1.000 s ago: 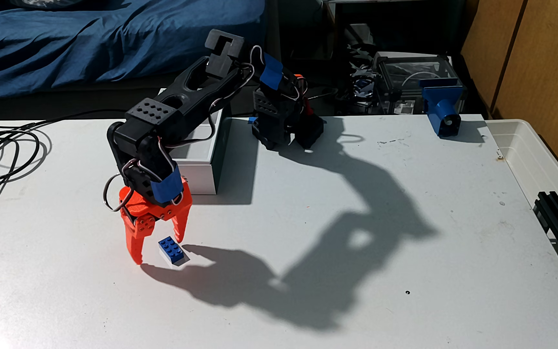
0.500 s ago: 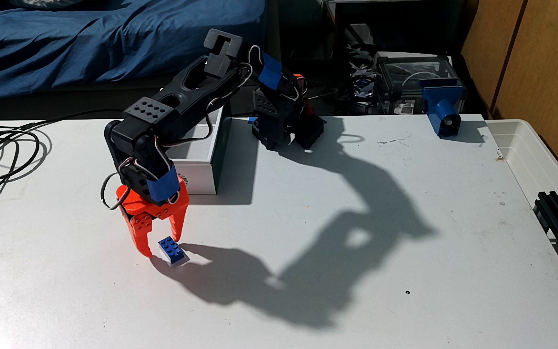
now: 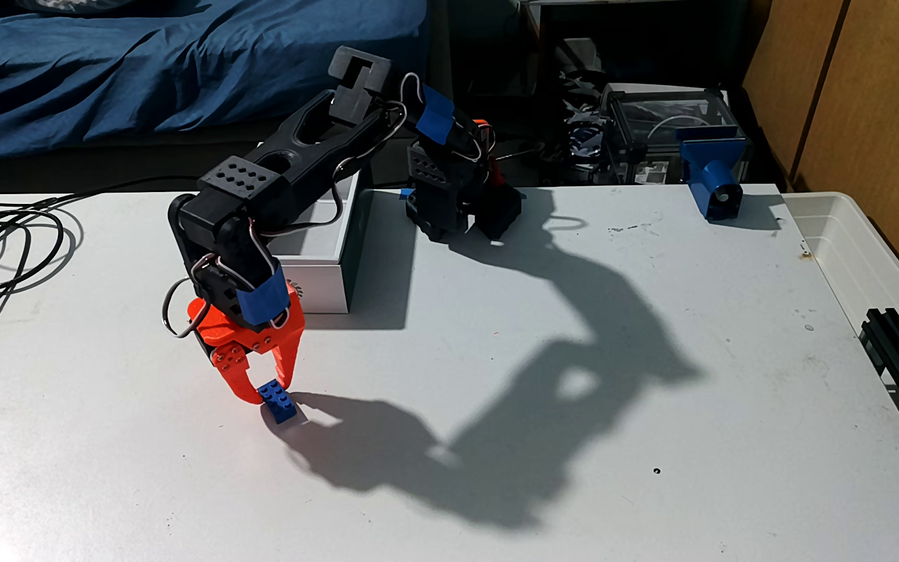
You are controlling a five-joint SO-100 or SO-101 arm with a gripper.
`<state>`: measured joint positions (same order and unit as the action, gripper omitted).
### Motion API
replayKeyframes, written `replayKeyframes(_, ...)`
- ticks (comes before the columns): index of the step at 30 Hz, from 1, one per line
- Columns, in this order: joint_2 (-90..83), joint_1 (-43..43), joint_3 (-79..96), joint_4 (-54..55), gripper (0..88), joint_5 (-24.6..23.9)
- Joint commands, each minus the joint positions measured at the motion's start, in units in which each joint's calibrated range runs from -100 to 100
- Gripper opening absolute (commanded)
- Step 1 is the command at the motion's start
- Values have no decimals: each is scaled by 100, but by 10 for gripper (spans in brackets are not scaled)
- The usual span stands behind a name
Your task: Grab the blue brick and place in box
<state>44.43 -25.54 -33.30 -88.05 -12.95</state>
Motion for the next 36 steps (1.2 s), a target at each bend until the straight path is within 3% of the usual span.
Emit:
replayKeyframes(1, -58, -47, -24, 46, 55, 3)
replayKeyframes(16, -202, -2, -148, -48, 9, 35)
replayKeyframes(22, -827, -121, -600, -686, 9, 45)
replayKeyframes(29, -2003, -767, -476, -1169, 8, 319)
replayKeyframes(36, -2908, -2082, 580, -1169, 8, 755)
